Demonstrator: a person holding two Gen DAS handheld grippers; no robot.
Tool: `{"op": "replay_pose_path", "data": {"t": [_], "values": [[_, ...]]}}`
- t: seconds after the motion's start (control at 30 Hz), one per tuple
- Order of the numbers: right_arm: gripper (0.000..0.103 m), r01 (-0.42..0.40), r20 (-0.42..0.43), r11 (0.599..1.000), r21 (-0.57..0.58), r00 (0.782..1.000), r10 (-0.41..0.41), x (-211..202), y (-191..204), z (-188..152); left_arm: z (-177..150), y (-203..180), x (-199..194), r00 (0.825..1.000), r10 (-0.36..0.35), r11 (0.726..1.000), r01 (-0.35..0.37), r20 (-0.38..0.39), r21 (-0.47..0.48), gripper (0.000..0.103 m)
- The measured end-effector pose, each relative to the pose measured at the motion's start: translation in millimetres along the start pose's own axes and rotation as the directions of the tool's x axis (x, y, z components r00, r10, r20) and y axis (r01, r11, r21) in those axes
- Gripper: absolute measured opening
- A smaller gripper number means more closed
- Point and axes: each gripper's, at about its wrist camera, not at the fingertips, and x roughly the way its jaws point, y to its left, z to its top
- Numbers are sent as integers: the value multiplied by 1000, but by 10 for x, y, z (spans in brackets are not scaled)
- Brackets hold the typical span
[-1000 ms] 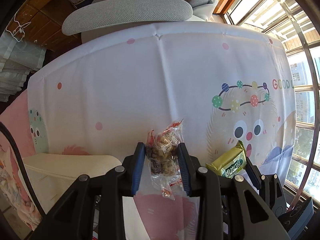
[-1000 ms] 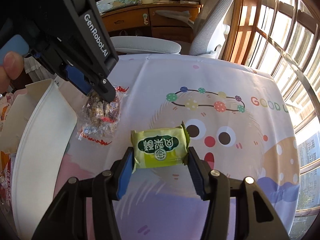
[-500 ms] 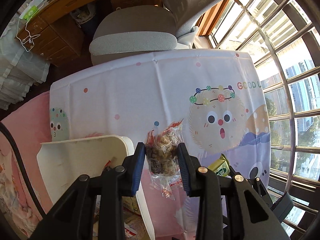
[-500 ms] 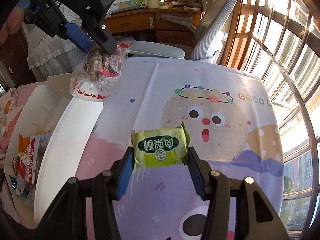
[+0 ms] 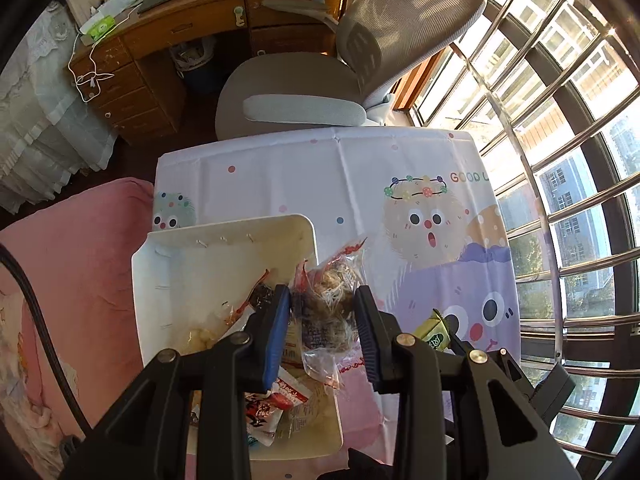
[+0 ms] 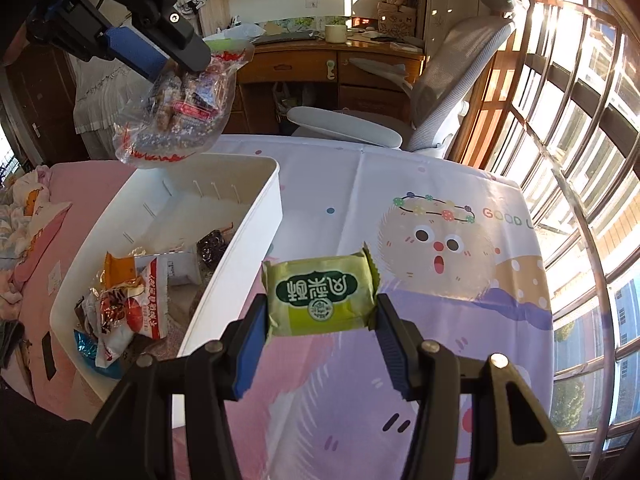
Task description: Organize snacks
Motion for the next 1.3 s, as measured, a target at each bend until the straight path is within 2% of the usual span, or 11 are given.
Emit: {"op": "replay_pose_path", "data": {"t": [0.4, 0.57, 0.7, 0.8, 0.9, 0.97, 1.03, 1.1, 1.17, 1.23, 1.3], "values": [[53, -56, -19, 993, 103, 998, 58, -352, 664, -370, -779, 540, -448, 998, -48, 997, 46, 45, 59, 31], [53, -65, -19, 991, 116, 998, 67, -428, 982, -489, -1079, 768, -488, 995, -71, 995, 67, 64, 71, 31], [54, -60, -11, 991, 117, 998, 62, -480, 1215, -539, -1332, 855, -479, 989, -113, 987, 101, 95, 125, 31], [54, -56, -1, 990, 127, 998, 56, -503, 1341, -564, -1517, 885, -446, 985, -124, 981, 104, 116, 164, 32], [57, -49, 2, 990, 132, 999, 50, -524, 1415, -575, -1659, 937, -407, 982, -125, 982, 102, 143, 158, 33], [59, -44, -4, 990, 132, 999, 45, -534, 1431, -560, -1743, 964, -401, 978, -127, 983, 100, 168, 156, 40], [63, -31, -7, 991, 127, 999, 32, -557, 1448, -554, -1834, 979, -399, 974, -123, 982, 92, 188, 168, 61], [64, -28, -9, 992, 125, 1000, 29, -576, 1451, -563, -1921, 1011, -416, 968, -131, 981, 96, 216, 166, 62], [67, -27, -18, 991, 133, 999, 29, -581, 1433, -581, -2020, 1047, -444, 957, -158, 982, 125, 243, 145, 69], [69, -31, -31, 989, 146, 999, 36, -579, 1394, -604, -2118, 1048, -465, 950, -151, 985, 123, 273, 120, 81], [74, -31, -45, 986, 163, 998, 38, -578, 1342, -634, -2209, 1030, -479, 946, -153, 986, 126, 287, 111, 82]]}}
